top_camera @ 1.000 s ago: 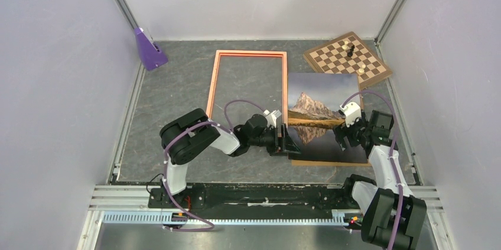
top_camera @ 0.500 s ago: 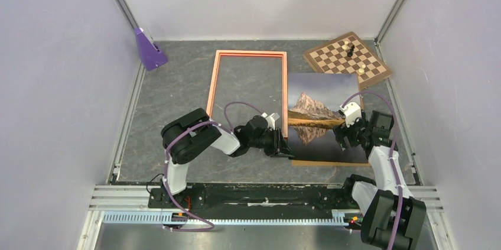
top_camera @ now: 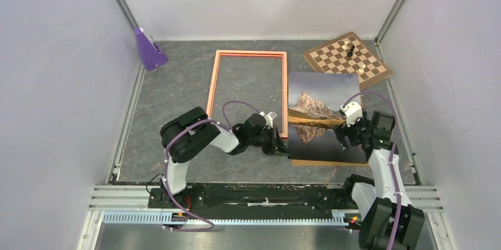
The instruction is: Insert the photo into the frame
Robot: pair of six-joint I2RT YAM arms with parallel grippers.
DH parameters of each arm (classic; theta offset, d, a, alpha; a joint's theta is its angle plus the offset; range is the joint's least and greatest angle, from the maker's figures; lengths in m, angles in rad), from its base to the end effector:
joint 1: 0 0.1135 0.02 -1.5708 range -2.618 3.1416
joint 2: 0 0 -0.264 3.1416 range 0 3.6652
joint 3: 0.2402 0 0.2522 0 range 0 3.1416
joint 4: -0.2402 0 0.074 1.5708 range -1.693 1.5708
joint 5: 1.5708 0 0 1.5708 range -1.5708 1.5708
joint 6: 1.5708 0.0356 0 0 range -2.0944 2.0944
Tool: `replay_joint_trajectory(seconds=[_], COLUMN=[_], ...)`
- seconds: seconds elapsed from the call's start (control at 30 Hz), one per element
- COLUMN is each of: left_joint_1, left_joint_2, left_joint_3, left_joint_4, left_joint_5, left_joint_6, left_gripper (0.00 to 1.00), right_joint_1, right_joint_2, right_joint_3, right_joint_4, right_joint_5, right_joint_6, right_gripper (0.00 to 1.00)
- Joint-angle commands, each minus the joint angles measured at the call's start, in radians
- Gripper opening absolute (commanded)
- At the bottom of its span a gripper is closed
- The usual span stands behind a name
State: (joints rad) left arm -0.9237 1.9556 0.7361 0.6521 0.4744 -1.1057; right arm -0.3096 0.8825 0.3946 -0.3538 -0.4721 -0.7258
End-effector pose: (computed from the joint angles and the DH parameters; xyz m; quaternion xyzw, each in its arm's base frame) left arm 0.1973 -0.2881 0.0921 0.0351 0.8590 -0.5058 0.0718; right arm 0.1642 -0.0355 0.1767 -0.2692 0.8716 0.0183 0.4093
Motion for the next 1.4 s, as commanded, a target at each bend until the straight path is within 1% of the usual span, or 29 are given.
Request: replay_joint_trajectory(seconds=[0.0, 0.13, 0.3, 0.4, 0.53, 0.73, 0.9, 0.97, 1.03, 1.13, 1.2, 1.33, 1.37], left_joint_1=[0.012, 0.011, 0.011, 0.011, 0.011, 0.021, 0.064, 0.082, 0.096, 0.103, 0.103, 0.103, 0.103], left_joint_2=[-0.023, -0.045, -0.063, -0.086, -0.121, -0.189, -0.248, -0.26, -0.261, -0.26, -0.255, -0.235, -0.228], left_joint_3=[0.042, 0.083, 0.143, 0.188, 0.281, 0.381, 0.476, 0.535, 0.618, 0.75, 0.842, 1.02, 1.063], left_joint_4=[-0.014, -0.075, -0.143, -0.253, -0.457, -0.637, -0.807, -0.9, -1.042, -1.212, -1.332, -1.508, -1.542], left_joint_5=[0.026, 0.051, 0.083, 0.075, 0.054, 0.023, 0.004, -0.006, -0.028, -0.082, -0.122, -0.204, -0.229], left_joint_6=[0.054, 0.089, 0.114, 0.172, 0.29, 0.435, 0.592, 0.671, 0.768, 0.91, 0.979, 1.09, 1.118], left_gripper=[0.02, 0.02, 0.02, 0.02, 0.02, 0.02, 0.02, 0.02, 0.02, 0.02, 0.02, 0.02, 0.02], right_joint_1=[0.004, 0.004, 0.003, 0.004, 0.004, 0.016, 0.034, 0.061, 0.102, 0.202, 0.263, 0.317, 0.353], right_joint_2=[-0.049, -0.075, -0.106, -0.101, -0.077, -0.036, -0.002, 0.013, 0.035, 0.085, 0.126, 0.217, 0.232], right_joint_3=[0.04, 0.07, 0.105, 0.148, 0.228, 0.335, 0.382, 0.406, 0.438, 0.511, 0.57, 0.674, 0.699], right_joint_4=[0.0, -0.014, -0.015, -0.019, -0.024, -0.023, -0.001, 0.011, 0.023, 0.036, 0.04, 0.049, 0.057], right_joint_5=[-0.006, 0.011, 0.025, 0.017, 0.002, 0.057, 0.083, 0.097, 0.112, 0.175, 0.214, 0.249, 0.261], right_joint_6=[0.024, 0.056, 0.1, 0.144, 0.213, 0.3, 0.357, 0.38, 0.411, 0.472, 0.501, 0.543, 0.557], right_gripper=[0.85, 0.86, 0.9, 0.94, 0.97, 0.98, 0.98, 0.98, 0.98, 0.98, 0.98, 0.98, 0.98])
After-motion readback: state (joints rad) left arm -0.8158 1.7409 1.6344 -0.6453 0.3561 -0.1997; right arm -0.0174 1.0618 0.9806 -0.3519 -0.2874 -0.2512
